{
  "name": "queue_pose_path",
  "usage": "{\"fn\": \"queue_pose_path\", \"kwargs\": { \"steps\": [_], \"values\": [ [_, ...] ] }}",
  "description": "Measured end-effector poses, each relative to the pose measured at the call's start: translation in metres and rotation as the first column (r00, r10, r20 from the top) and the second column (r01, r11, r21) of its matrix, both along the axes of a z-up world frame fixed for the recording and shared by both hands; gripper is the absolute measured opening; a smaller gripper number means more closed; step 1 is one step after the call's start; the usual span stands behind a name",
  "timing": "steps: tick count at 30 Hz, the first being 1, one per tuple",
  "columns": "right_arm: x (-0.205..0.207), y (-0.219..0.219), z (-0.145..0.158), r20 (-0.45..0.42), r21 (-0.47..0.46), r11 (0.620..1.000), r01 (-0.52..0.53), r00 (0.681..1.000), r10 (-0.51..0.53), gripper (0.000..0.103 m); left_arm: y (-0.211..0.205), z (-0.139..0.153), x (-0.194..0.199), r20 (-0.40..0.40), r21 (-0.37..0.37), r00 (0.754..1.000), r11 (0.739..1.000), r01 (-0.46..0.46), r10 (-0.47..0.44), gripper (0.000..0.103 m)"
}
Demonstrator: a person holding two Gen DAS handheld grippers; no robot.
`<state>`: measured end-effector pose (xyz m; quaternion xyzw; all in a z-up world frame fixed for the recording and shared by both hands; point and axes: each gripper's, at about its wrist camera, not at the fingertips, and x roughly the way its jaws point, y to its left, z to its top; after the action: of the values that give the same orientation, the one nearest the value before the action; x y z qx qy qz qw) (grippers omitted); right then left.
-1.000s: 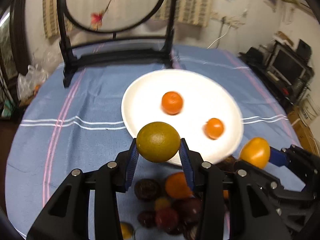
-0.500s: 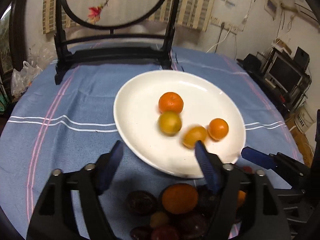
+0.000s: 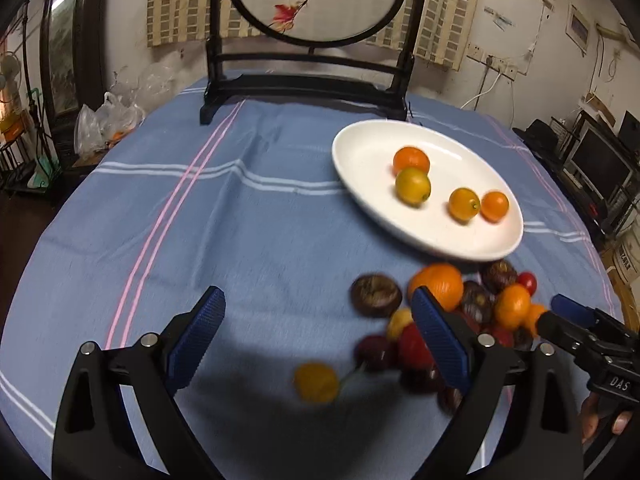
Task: Organize fruits
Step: 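Carry both fruits over the white plate and open both tools to release, then grasp a small brownish-yellow fruit with the left tool while the right grasps a small yellow fruit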
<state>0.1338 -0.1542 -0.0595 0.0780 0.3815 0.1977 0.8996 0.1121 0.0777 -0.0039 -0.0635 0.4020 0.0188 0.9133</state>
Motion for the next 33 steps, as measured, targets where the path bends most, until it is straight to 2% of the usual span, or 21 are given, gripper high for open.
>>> {"fn": "queue_pose_path", "kwargs": {
  "steps": [3, 7, 10, 18, 24, 29, 31, 33],
  "values": [
    [-0.020, -0.007, -0.002, 0.026, -0.028, 1.000, 0.013, 1.000, -0.012, 0.083, -0.002, -0.006, -0.015, -0.017, 0.024, 1.000, 1.000, 0.016, -0.016, 0.092],
    [-0.043, -0.011, -0.006, 0.037, -0.073, 0.997, -0.026, 0.999, 0.029, 0.088, -0.005, -0.015, -0.030, -0.043, 0.039, 0.998, 0.998, 0.040, -0.039, 0.092],
    [-0.055, -0.014, -0.008, 0.038, -0.097, 0.994, -0.039, 0.998, 0.043, 0.089, -0.002, -0.019, -0.035, -0.064, 0.028, 0.996, 0.998, 0.057, -0.055, 0.092],
    [-0.065, -0.018, -0.006, 0.032, -0.038, 0.997, -0.068, 0.997, 0.069, 0.092, 0.005, -0.026, -0.044, -0.082, 0.044, 0.996, 0.998, 0.044, -0.040, 0.092],
    [-0.066, -0.013, -0.007, 0.038, -0.053, 0.996, -0.075, 0.996, 0.077, 0.092, 0.012, -0.030, -0.038, -0.095, 0.019, 0.995, 1.000, 0.015, -0.013, 0.090],
    [-0.068, -0.012, -0.006, 0.046, -0.031, 0.996, -0.085, 0.995, 0.087, 0.092, 0.013, -0.037, -0.025, -0.135, -0.031, 0.991, 0.999, 0.015, -0.019, 0.067],
    [-0.067, -0.012, -0.006, 0.045, -0.030, 0.996, -0.086, 0.995, 0.087, 0.092, 0.012, -0.039, -0.019, -0.144, -0.054, 0.989, 0.998, 0.020, -0.027, 0.064],
    [-0.066, -0.011, -0.007, 0.042, -0.034, 0.996, -0.083, 0.996, 0.085, 0.092, 0.009, -0.041, -0.015, -0.149, -0.045, 0.989, 0.999, 0.020, -0.026, 0.057]
  ]
}}
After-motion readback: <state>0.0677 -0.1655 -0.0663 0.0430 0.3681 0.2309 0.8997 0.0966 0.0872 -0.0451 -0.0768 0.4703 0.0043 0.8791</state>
